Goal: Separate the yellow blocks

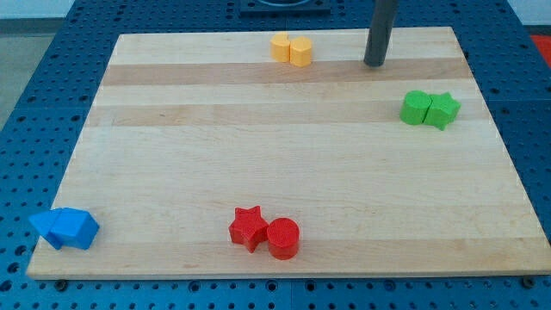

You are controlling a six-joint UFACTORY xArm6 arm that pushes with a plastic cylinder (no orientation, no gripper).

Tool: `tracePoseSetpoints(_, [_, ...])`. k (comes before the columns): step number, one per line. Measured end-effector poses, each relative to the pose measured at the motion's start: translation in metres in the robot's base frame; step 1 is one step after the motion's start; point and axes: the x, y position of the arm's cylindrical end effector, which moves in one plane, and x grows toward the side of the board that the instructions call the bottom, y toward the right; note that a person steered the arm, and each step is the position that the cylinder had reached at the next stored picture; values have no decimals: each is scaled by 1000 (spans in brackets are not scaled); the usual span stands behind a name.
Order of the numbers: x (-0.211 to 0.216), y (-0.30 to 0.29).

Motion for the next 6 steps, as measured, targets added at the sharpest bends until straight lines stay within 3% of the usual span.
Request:
tracePoseSetpoints(2, [-41,-10])
tracePoseSetpoints(6, [-42,-156])
